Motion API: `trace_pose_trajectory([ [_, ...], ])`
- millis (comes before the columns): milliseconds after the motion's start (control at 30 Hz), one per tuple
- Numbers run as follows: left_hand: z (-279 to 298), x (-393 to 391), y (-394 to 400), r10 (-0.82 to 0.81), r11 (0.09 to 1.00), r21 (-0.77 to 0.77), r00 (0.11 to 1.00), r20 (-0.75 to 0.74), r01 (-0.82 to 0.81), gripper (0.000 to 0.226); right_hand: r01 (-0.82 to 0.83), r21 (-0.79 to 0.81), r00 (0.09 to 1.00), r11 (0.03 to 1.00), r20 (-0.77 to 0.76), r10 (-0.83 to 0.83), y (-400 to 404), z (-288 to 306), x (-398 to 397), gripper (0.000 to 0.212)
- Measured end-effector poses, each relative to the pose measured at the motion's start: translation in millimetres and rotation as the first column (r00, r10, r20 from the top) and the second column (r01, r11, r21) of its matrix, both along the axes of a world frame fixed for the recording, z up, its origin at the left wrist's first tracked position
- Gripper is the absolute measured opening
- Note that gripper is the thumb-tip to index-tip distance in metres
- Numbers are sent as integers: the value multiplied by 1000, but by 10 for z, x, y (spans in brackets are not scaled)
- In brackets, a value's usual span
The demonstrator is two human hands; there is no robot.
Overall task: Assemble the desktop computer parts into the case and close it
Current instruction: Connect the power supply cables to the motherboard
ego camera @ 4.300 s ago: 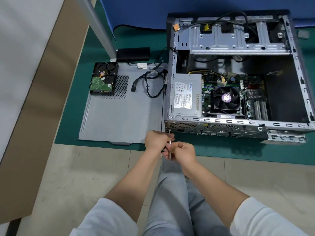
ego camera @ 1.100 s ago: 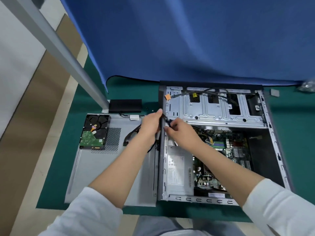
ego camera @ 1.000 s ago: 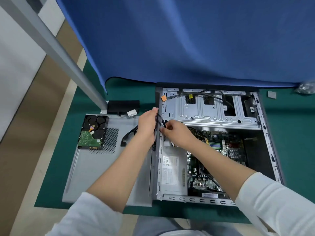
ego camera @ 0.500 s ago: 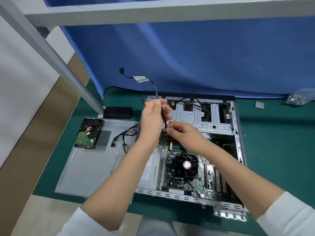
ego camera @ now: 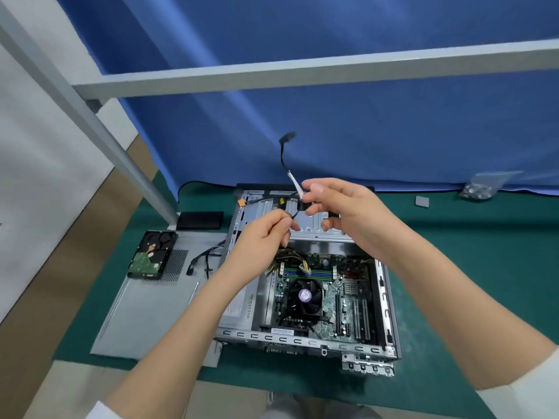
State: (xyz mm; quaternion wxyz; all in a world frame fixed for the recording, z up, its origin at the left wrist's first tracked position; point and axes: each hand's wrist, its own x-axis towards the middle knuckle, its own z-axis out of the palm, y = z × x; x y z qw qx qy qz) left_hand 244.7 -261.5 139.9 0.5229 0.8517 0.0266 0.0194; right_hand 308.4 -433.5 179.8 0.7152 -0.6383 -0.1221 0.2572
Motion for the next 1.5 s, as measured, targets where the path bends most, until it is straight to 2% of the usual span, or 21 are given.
trace_pose_trajectory([
  [100,97,-46,84,-65,998,5,998,7,65,29,3,-154,996,988,91,11,45,64,-104,28],
  [200,217,-56,155,-155,986,65,988,-15,156,31,40,-155,999,987,25,-37,148,99,-187,39],
  [300,290,-95,229,-221,973,66,975,6,220,35,50,-155,999,987,-5,-51,215,102,-250,20],
  [367,307,-116,266,-230,968,110,973,39,224,31,75,-106,997,992,-16,-77,235,75,-274,18],
  [433,299,-111,318,-216,958,217,968,125,185,29,132,-29,991,991,-16,-132,266,50,-293,14],
  [500,284,-99,387,-173,927,364,962,211,87,27,207,73,978,976,-28,-206,297,45,-319,7],
  [533,278,-100,425,-145,907,421,960,240,32,25,234,135,972,963,-37,-231,308,48,-330,9],
  [600,254,-122,493,-81,898,437,959,273,-49,26,209,205,977,956,1,-213,310,51,-351,10],
  [633,244,-145,516,-61,901,427,954,292,-73,26,172,199,982,965,44,-184,307,62,-370,10],
  [700,238,-188,525,-63,887,448,933,354,-110,27,125,166,984,978,104,-143,309,100,-409,28],
  [800,240,-224,523,-154,803,583,904,399,-120,34,180,165,977,970,81,-195,297,165,-430,45],
  [967,257,-209,516,-211,715,679,874,438,-168,34,243,16,964,970,105,-243,161,200,-424,11],
  [1067,261,-173,524,-164,722,658,872,461,-212,32,264,-25,955,964,148,-258,95,180,-425,12],
  [1133,251,-118,577,-100,747,626,893,439,-224,27,302,-13,942,953,157,-296,34,161,-417,15],
  [1233,166,-6,667,-47,710,673,939,340,-208,25,305,26,941,952,146,-306,-46,123,-423,17],
  [1333,21,65,742,-34,654,753,990,134,-80,28,267,95,952,959,131,-278,-101,95,-427,19],
  [1400,-45,73,813,-28,651,759,1000,5,15,30,231,109,962,967,126,-244,-140,81,-422,19],
  [1500,-99,78,946,-28,614,788,999,-16,30,34,229,105,961,968,136,-242,-179,47,-414,22],
])
